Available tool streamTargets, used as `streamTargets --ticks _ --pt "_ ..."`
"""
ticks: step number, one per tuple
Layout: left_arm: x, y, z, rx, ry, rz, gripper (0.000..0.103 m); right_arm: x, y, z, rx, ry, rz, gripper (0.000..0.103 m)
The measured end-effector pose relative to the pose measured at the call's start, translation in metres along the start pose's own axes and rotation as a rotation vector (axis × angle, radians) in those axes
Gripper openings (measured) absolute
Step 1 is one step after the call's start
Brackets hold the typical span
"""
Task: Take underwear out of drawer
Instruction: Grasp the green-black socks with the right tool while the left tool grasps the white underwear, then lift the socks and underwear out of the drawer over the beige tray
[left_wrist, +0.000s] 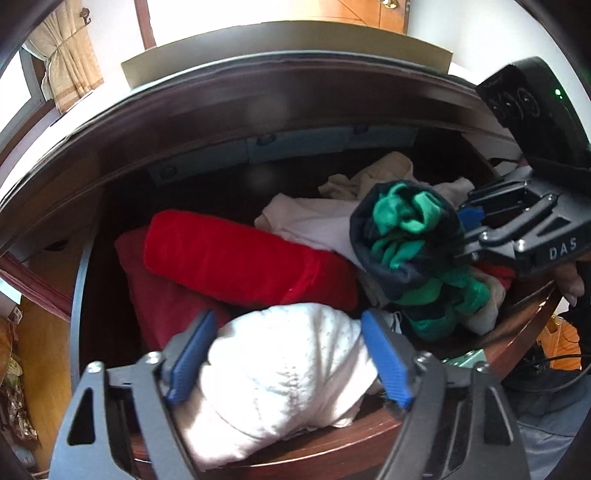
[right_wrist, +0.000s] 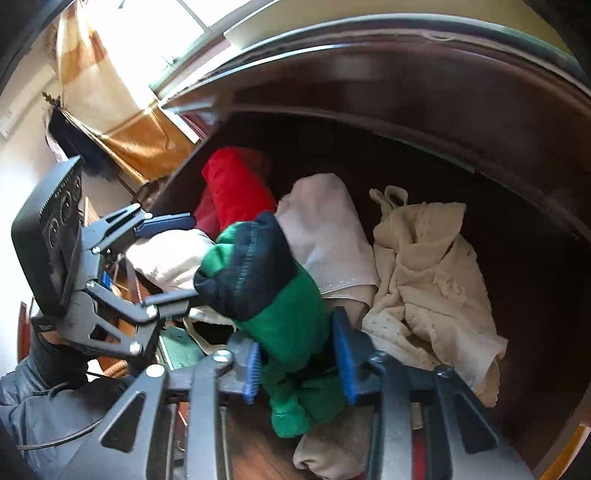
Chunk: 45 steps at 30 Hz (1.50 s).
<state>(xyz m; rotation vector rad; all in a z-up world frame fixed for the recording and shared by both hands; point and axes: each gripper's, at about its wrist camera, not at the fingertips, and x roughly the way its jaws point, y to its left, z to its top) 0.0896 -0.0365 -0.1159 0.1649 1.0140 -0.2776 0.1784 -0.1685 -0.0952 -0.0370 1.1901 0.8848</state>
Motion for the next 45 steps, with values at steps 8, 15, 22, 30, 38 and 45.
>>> streamTargets --ticks 8,15,22,30,38,45 --pt "-0.009 0.008 -0.005 -0.033 -0.041 -0.053 0.023 0.011 0.007 -0.001 -0.042 0.046 0.005 0.03" --pt "-0.02 0.01 -0.013 -0.07 -0.101 -0.088 0.016 0.002 0.013 -0.005 -0.068 -0.039 0.02 0.018" --pt "-0.035 0.011 -0.019 -0.101 -0.174 -0.091 0.014 -0.017 0.012 -0.011 -0.064 -0.138 0.055 0.017" --pt "-0.058 0.01 -0.027 -0.114 -0.26 -0.078 0.012 -0.038 0.012 -0.021 -0.06 -0.235 0.05 0.017" --pt "-0.074 0.012 -0.027 -0.126 -0.348 -0.056 0.012 -0.056 0.017 -0.029 -0.091 -0.338 0.041 0.017" --pt "-0.083 0.012 -0.028 -0.133 -0.408 -0.049 0.012 -0.064 0.017 -0.034 -0.098 -0.398 0.048 0.017"
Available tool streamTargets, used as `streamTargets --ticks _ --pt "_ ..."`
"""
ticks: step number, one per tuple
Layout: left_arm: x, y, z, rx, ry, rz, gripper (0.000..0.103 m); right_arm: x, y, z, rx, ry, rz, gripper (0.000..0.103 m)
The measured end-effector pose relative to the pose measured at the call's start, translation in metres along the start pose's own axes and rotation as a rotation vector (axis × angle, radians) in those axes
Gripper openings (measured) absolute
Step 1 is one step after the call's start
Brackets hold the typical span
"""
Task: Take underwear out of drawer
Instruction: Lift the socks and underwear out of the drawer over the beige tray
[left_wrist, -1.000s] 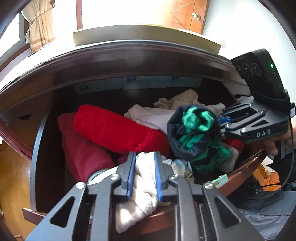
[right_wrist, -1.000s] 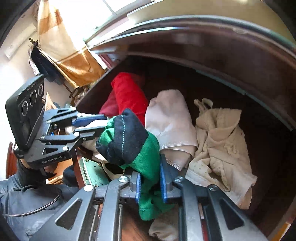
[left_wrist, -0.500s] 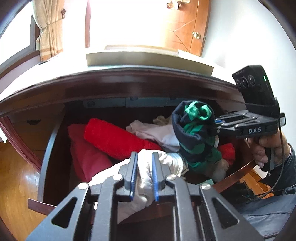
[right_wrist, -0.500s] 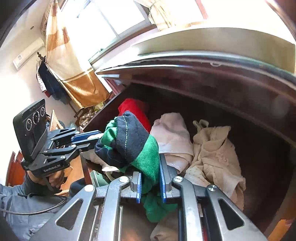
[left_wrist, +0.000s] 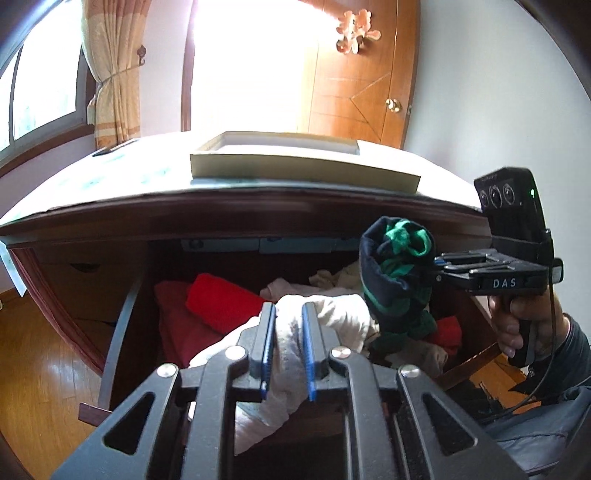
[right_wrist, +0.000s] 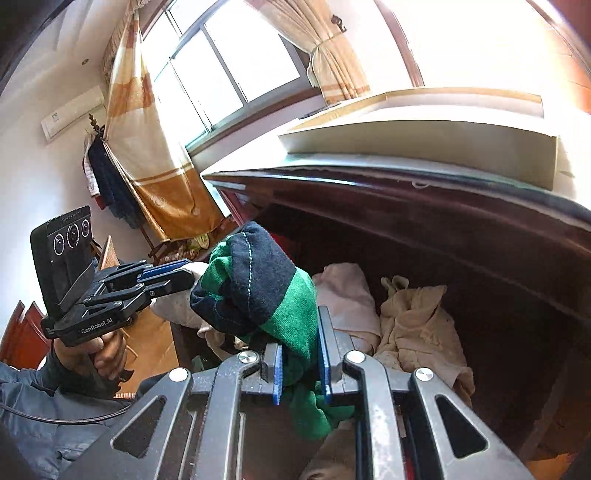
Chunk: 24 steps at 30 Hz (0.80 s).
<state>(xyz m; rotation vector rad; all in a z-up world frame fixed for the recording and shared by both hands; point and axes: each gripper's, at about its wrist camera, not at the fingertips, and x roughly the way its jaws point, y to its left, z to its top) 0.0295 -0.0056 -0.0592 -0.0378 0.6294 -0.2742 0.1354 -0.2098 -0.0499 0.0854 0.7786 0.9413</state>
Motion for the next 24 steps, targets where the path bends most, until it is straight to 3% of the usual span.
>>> streamTargets --ticks 10,24 --pt "-0.014 0.005 0.006 -0.027 -0.089 0.021 0.012 -0.017 -0.003 0.0 0.025 -0.092 0.009 0.017" --pt "-0.022 0.002 0.008 -0.016 -0.145 0.034 0.011 -0.037 -0.001 0.001 0.011 -0.191 -0.025 0.016"
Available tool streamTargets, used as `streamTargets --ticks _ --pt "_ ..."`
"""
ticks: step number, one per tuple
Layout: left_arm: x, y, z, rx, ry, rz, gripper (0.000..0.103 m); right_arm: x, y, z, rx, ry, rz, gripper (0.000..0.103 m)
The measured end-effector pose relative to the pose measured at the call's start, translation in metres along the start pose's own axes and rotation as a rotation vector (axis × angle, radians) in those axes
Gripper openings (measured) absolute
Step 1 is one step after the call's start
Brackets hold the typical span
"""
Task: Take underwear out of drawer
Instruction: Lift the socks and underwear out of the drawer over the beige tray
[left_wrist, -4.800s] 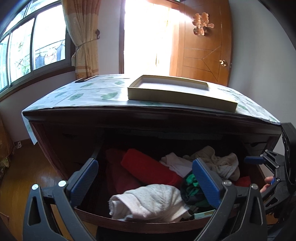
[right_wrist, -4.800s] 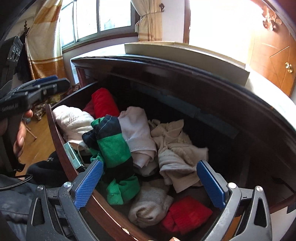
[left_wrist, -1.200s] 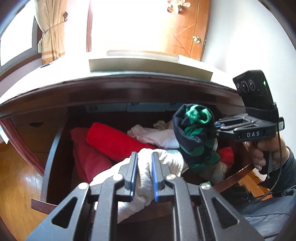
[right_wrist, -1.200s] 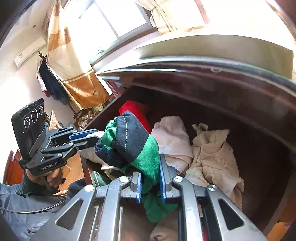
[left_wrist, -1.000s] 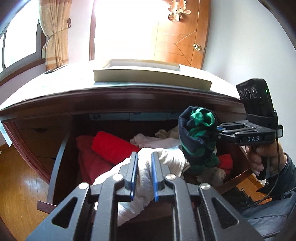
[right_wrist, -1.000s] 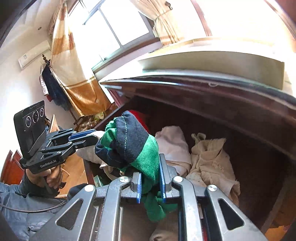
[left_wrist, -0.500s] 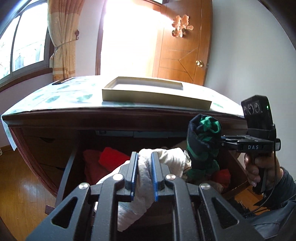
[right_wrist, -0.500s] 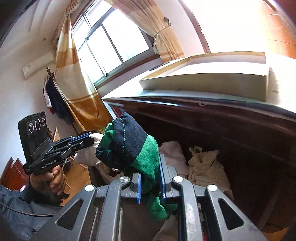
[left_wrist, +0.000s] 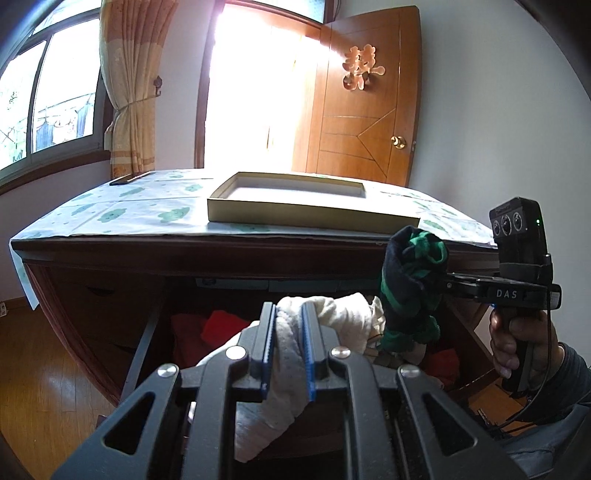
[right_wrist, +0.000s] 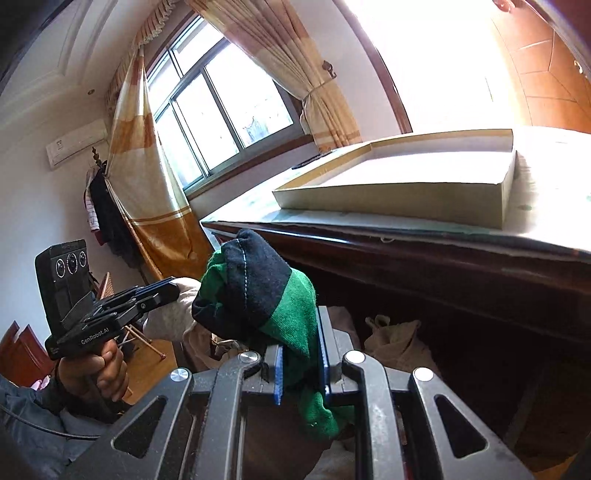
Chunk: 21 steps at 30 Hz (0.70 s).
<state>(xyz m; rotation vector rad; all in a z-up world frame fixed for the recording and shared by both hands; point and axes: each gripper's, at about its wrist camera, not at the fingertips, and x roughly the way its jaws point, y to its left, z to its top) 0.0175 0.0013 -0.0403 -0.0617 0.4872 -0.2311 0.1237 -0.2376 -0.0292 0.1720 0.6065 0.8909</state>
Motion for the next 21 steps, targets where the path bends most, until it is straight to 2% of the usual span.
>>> streamTargets --ticks 12,21 --pt "-0.005 -0.003 0.002 0.009 -0.015 0.0 0.011 -0.012 -0.005 0.002 0.023 -0.041 0.017 0.016" --pt "-0.012 -0.008 0.02 0.033 -0.052 -0.007 0.011 -0.019 -0.003 0.006 0.035 -0.055 0.051 0.016"
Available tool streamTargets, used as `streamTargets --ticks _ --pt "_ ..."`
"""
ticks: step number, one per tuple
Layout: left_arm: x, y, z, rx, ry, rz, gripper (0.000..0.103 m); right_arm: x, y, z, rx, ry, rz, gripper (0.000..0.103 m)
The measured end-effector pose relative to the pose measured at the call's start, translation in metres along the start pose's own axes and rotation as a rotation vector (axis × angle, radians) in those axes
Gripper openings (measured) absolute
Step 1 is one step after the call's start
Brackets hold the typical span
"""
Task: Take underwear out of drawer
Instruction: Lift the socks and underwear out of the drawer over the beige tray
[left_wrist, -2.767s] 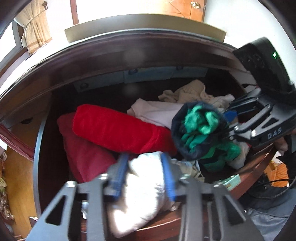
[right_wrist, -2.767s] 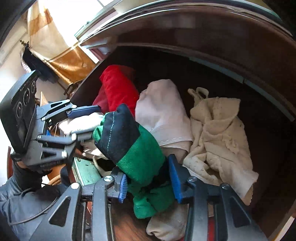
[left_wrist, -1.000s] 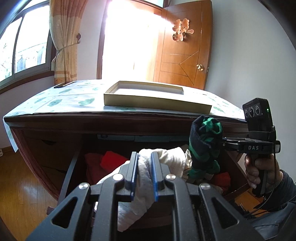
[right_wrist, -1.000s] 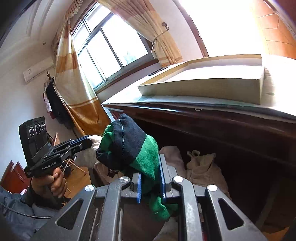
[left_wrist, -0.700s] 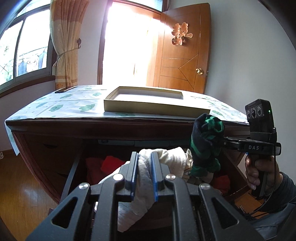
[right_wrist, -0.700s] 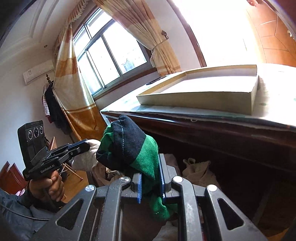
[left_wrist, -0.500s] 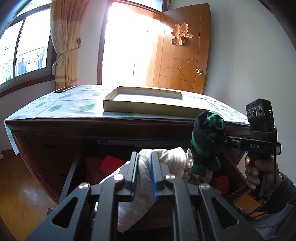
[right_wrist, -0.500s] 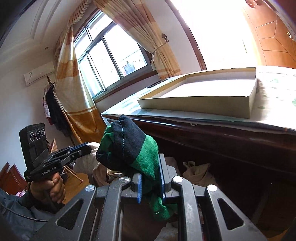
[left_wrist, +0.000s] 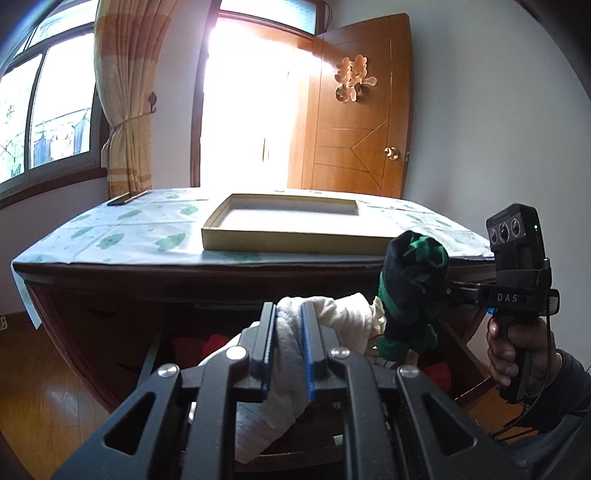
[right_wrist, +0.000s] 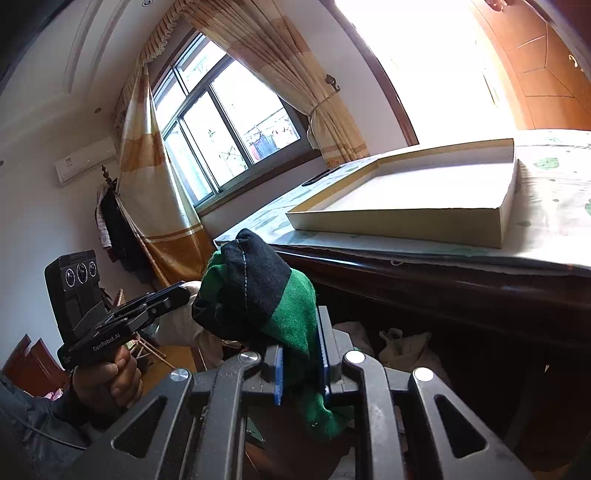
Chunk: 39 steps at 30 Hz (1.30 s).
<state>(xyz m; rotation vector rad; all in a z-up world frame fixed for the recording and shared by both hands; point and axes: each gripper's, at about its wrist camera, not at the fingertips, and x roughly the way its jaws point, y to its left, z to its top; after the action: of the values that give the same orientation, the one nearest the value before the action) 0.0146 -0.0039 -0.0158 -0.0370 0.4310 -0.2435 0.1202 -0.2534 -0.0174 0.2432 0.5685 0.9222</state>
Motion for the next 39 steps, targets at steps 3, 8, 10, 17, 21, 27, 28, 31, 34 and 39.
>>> streamTargets --ticks 3,8,10,17,21,27,28,31,34,39 --pt "-0.001 -0.002 0.008 0.013 -0.013 -0.001 0.011 -0.004 0.004 0.005 -0.005 -0.012 0.002 0.016" --pt "-0.002 -0.005 0.018 0.03 -0.033 -0.002 0.011 -0.012 0.004 0.011 -0.012 -0.032 0.0 0.016" --pt "-0.002 -0.005 0.023 0.034 -0.04 -0.001 0.011 -0.015 0.005 0.014 -0.014 -0.038 -0.002 0.016" --pt "-0.003 -0.008 0.044 0.061 -0.077 0.007 0.011 -0.026 0.009 0.028 -0.028 -0.063 0.001 0.016" --pt "0.0 -0.01 0.056 0.075 -0.093 0.009 0.011 -0.03 0.014 0.039 -0.043 -0.072 -0.002 0.016" --pt "0.007 -0.015 0.072 0.094 -0.111 0.006 0.011 -0.034 0.019 0.053 -0.055 -0.086 -0.01 0.016" --pt "0.008 -0.016 0.075 0.102 -0.115 0.008 0.011 -0.035 0.02 0.055 -0.06 -0.087 -0.013 0.016" --pt "0.011 -0.018 0.085 0.12 -0.125 0.009 0.011 -0.036 0.02 0.062 -0.064 -0.093 -0.019 0.016" --pt "0.015 -0.021 0.094 0.133 -0.133 0.01 0.011 -0.037 0.019 0.071 -0.063 -0.101 -0.025 0.016" --pt "0.022 -0.025 0.104 0.147 -0.139 0.01 0.011 -0.037 0.015 0.084 -0.052 -0.113 -0.032 0.016"
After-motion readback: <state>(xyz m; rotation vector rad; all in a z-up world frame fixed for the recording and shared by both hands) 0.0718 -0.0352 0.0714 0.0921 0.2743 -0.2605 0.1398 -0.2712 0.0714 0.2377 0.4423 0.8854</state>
